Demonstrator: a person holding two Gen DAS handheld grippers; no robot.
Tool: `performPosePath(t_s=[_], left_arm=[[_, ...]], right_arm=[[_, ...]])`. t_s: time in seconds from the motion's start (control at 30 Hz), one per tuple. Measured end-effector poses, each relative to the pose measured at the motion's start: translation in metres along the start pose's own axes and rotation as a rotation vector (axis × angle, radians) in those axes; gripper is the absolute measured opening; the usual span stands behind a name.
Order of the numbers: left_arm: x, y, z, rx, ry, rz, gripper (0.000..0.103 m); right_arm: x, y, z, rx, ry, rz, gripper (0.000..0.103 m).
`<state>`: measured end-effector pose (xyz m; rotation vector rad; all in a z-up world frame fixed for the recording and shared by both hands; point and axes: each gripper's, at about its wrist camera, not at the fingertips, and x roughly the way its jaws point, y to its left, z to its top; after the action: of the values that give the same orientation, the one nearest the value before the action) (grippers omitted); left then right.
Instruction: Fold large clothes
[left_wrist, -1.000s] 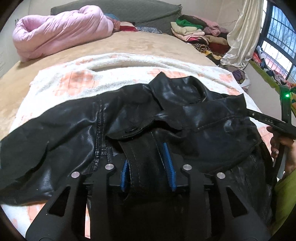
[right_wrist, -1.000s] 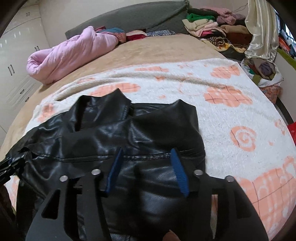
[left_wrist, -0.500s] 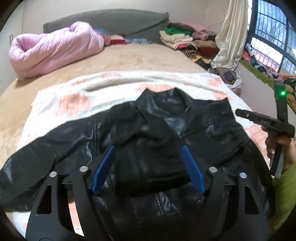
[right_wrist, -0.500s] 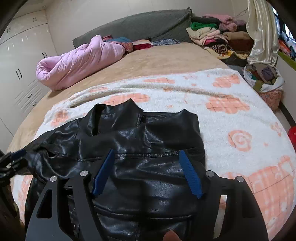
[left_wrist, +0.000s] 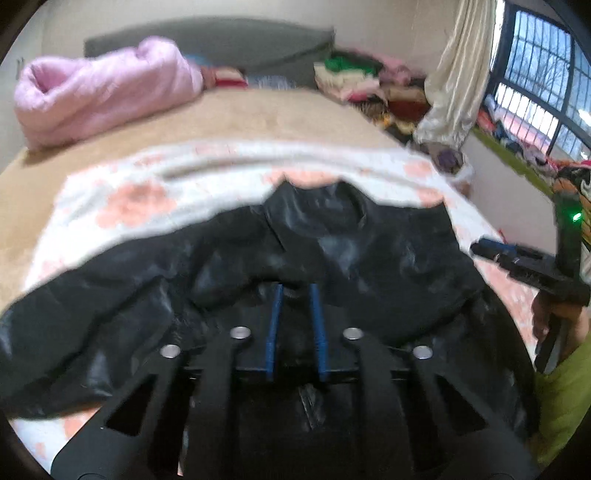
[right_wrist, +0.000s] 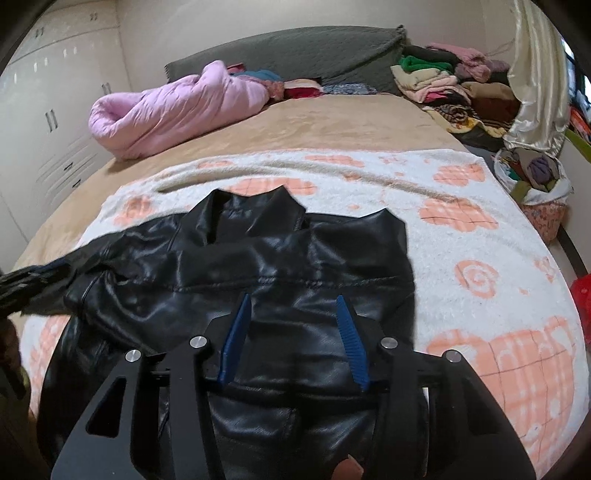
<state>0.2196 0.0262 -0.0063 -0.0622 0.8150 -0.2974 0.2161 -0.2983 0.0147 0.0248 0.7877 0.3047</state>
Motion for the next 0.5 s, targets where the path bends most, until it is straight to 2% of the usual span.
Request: performPosePath(t_s=[0.1, 0.2, 0.37, 0.5], left_arm=[[0.027, 0.006, -0.021, -0.033, 0.125, 0.013, 0.007], [0.039, 0.009, -0.039, -0.041, 0.177, 0.022, 0.007], [0.036, 0.016, -0.051, -0.060, 0.180, -0.016, 0.007], [0.043, 0.026, -0.052, -0.108, 0.189, -0.054, 0.007]], right_arm=[[0.000, 0.007, -0.005, -0.021, 0.011, 0.003, 0.046], [0.002, 0.011, -0.013, -0.025, 0.037, 0.017, 0.047], [0.014, 0.010, -0.031, -0.015, 0.099, 0.018, 0.047], [0.039, -0.007, -0.042, 0.009, 0.182, -0.085, 0.045]])
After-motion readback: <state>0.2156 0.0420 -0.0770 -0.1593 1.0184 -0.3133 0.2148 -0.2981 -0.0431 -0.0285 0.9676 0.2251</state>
